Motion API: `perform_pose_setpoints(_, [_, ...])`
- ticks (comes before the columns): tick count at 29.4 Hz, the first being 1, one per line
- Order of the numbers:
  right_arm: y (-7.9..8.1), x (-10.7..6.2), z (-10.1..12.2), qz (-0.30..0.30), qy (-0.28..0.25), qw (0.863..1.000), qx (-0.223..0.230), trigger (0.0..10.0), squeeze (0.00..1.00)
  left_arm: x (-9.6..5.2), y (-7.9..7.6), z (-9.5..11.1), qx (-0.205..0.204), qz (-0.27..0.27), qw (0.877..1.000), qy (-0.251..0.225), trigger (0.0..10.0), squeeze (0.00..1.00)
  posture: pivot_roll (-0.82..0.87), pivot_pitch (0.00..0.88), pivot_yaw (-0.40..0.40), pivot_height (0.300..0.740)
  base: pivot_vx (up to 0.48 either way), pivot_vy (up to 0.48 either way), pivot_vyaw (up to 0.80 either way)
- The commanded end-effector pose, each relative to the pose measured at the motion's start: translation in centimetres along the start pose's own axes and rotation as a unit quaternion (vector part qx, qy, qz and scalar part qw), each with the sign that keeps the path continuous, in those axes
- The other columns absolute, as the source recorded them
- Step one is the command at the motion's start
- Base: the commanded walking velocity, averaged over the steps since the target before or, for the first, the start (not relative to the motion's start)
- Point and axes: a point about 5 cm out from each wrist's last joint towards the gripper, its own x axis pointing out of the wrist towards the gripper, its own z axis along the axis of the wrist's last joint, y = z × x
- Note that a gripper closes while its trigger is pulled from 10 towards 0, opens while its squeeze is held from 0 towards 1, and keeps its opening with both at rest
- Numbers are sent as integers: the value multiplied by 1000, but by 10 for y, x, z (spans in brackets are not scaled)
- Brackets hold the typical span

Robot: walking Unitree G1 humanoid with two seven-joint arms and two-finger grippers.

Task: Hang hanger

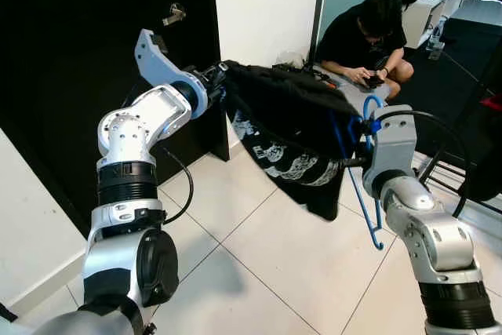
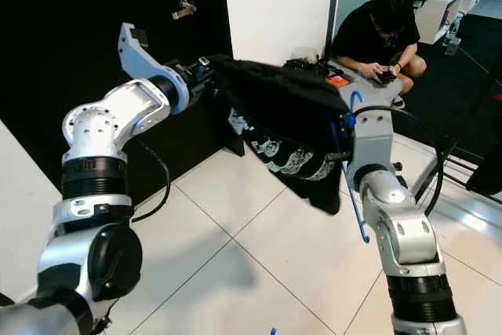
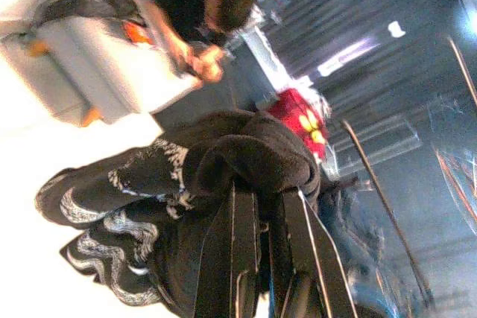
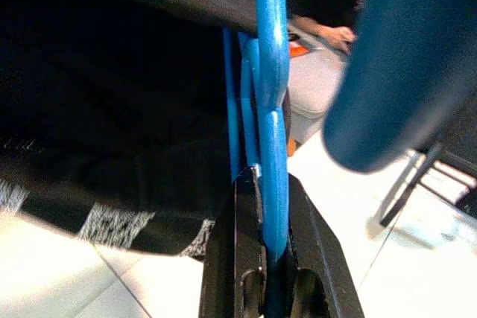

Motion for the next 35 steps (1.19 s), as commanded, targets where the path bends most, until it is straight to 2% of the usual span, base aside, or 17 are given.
perform_pose_setpoints(1, [-13, 1, 7, -37, -18, 999, 35, 10000, 0, -6, -8, 0, 27, -52, 998, 9, 10000, 0, -42, 0, 48, 740, 0, 0, 0])
perform_pose_setpoints(4, [-17, 1, 8, -49, -23, 997, 62, 10000, 0, -11, -10, -7, 49, -89, 994, 34, 10000, 0, -42, 0, 50, 740, 0, 0, 0])
perform_pose_setpoints(6, [-25, 1, 12, -64, -35, 992, 105, 10000, 0, -26, -7, -18, 107, -146, 979, 87, 10000, 0, -41, 0, 48, 740, 0, 0, 0])
perform_pose_setpoints(8, [-25, 1, 12, -64, -35, 992, 105, 10000, 0, -26, -7, -18, 107, -146, 979, 87, 10000, 0, -41, 0, 48, 740, 0, 0, 0])
perform_pose_setpoints(9, [-28, 1, 14, -68, -42, 989, 122, 10000, 0, -37, -4, -26, 147, -173, 966, 122, 10000, 0, -40, 0, 45, 740, 0, 0, 0])
perform_pose_setpoints(10, [-28, 1, 14, -68, -42, 989, 122, 10000, 0, -37, -4, -26, 147, -173, 966, 122, 10000, 0, -40, 0, 45, 740, 0, 0, 0])
perform_pose_setpoints(11, [-31, 2, 18, -67, -51, 987, 138, 10000, 0, -57, 0, -41, 219, -210, 936, 177, 10000, 0, -35, 0, 40, 740, 0, 0, 0])
perform_pose_setpoints(13, [-33, 3, 22, -64, -61, 984, 152, 10000, 0, -80, 6, -63, 277, -250, 892, 254, 10000, 0, -34, 0, 39, 740, 0, 0, 0])
perform_pose_setpoints(19, [-30, 5, 28, -46, -75, 984, 155, 10000, 0, -84, 26, -85, 305, -234, 879, 280, 10000, 35, -25, 0, 35, 740, 0, 0, 0])
perform_pose_setpoints(20, [-29, 5, 30, -41, -78, 984, 155, 10000, 0, -86, 28, -89, 303, -234, 876, 292, 10000, 329, -25, 0, 36, 740, 0, 0, 0])
perform_pose_setpoints(21, [-29, 5, 30, -41, -78, 984, 155, 10000, 0, -86, 28, -89, 303, -234, 876, 292, 10000, 329, -25, 0, 36, 740, 0, 0, 0])
perform_pose_setpoints(22, [-27, 5, 31, -36, -80, 984, 156, 10000, 0, -88, 30, -93, 307, -238, 871, 301, 10000, 835, -25, 0, 36, 740, 0, 0, 0])
perform_pose_setpoints(23, [-27, 5, 31, -36, -80, 984, 156, 10000, 0, -88, 30, -93, 307, -238, 871, 301, 10000, 835, -25, 0, 36, 740, 0, 0, 0])
perform_pose_setpoints(24, [-25, 5, 33, -27, -86, 984, 153, 10000, 0, -94, 32, -99, 313, -249, 858, 322, 10000, 1000, -27, 0, 39, 740, 0, 0, 0])
perform_pose_setpoints(25, [-25, 5, 33, -27, -86, 984, 153, 10000, 0, -94, 32, -99, 313, -249, 858, 322, 10000, 1000, -27, 0, 39, 740, 0, 0, 0])
perform_pose_setpoints(27, [-20, 5, 38, -4, -98, 984, 151, 10000, 0, -105, 35, -107, 317, -270, 837, 355, 10000, 1000, -26, 0, 42, 740, 0, 0, 0])
perform_pose_setpoints(35, [-11, 3, 46, 48, -113, 983, 138, 10000, 0, -115, 32, -99, 320, -302, 827, 350, 10000, 1000, -28, 0, 43, 740, 0, 0, 0])
